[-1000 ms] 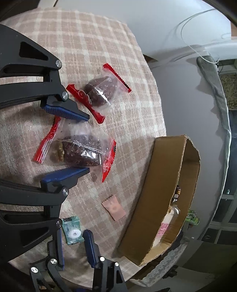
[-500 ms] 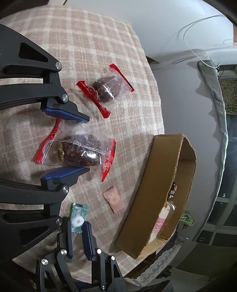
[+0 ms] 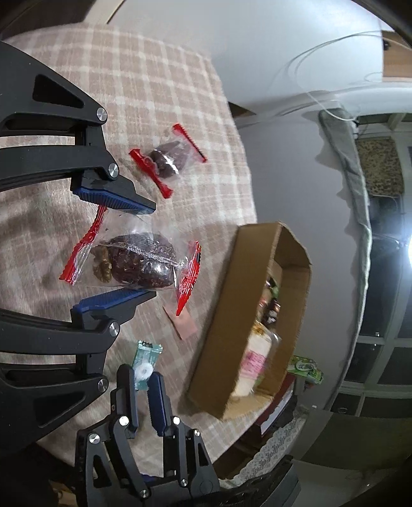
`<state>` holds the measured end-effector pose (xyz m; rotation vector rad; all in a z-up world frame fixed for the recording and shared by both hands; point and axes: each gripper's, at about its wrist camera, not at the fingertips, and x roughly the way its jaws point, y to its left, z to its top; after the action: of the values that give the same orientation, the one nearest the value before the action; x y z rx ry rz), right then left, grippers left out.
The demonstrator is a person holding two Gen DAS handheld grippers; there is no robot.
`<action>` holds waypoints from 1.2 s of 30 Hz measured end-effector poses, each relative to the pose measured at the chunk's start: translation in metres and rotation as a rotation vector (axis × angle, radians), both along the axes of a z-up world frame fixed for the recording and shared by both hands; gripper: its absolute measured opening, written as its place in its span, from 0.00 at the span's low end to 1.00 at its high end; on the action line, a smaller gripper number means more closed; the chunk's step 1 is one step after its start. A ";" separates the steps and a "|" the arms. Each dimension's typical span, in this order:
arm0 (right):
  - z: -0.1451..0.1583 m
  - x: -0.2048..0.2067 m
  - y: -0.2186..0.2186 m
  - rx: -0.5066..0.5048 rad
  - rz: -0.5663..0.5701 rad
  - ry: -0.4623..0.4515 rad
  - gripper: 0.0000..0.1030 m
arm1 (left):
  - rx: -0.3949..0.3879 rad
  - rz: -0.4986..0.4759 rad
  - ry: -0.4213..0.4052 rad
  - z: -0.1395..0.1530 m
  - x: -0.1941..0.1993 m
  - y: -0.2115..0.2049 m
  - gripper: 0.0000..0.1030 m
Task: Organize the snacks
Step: 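Grasp the red-wrapped bag with the left gripper while the right grasps the green mint, then carry the red-wrapped bag and green mint into the box and release both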
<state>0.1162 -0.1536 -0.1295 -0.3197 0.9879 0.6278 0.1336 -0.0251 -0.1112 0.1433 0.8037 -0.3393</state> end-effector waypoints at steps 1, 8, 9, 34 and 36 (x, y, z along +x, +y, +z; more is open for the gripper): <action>0.003 -0.001 -0.002 0.005 -0.005 -0.006 0.25 | -0.001 -0.005 -0.009 0.003 -0.002 -0.002 0.43; 0.031 -0.004 -0.021 0.044 -0.039 -0.056 0.25 | -0.010 -0.034 -0.076 0.028 -0.011 -0.014 0.43; 0.036 -0.003 -0.025 0.051 -0.045 -0.064 0.25 | -0.013 -0.035 -0.081 0.031 -0.011 -0.014 0.43; 0.091 0.084 -0.087 0.101 -0.231 -0.183 0.25 | -0.130 -0.014 -0.118 0.067 0.065 -0.037 0.43; 0.089 0.095 -0.089 0.103 -0.241 -0.177 0.25 | -0.140 -0.013 -0.107 0.066 0.074 -0.041 0.43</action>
<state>0.2110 -0.2428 -0.0406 -0.1589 0.8065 0.4214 0.2075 -0.0658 -0.0451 0.0350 0.6712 -0.3959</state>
